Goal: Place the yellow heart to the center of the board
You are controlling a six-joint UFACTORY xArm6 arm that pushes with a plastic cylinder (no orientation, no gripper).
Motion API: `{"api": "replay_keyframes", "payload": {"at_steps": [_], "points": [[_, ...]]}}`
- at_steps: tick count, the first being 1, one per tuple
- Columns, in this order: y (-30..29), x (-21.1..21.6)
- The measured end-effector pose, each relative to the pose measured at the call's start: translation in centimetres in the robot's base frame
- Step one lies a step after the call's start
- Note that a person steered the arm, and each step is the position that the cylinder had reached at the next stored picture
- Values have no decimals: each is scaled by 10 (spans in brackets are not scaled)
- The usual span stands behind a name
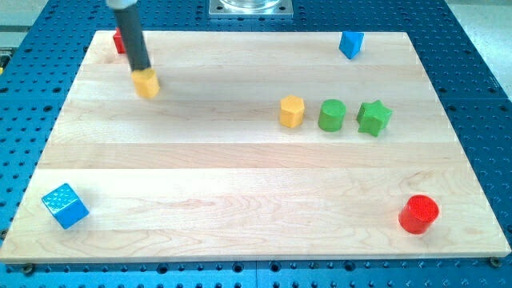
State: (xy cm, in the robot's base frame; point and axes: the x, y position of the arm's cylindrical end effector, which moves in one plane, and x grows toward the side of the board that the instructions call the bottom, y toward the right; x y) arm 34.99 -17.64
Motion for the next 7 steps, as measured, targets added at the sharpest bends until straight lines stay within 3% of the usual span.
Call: {"api": "replay_keyframes", "payload": {"at_steps": [1, 2, 3, 4, 5, 6, 7], "points": [[19, 32], [-36, 39], [-53, 84], [22, 75], [43, 73], [1, 58], [21, 42]]}}
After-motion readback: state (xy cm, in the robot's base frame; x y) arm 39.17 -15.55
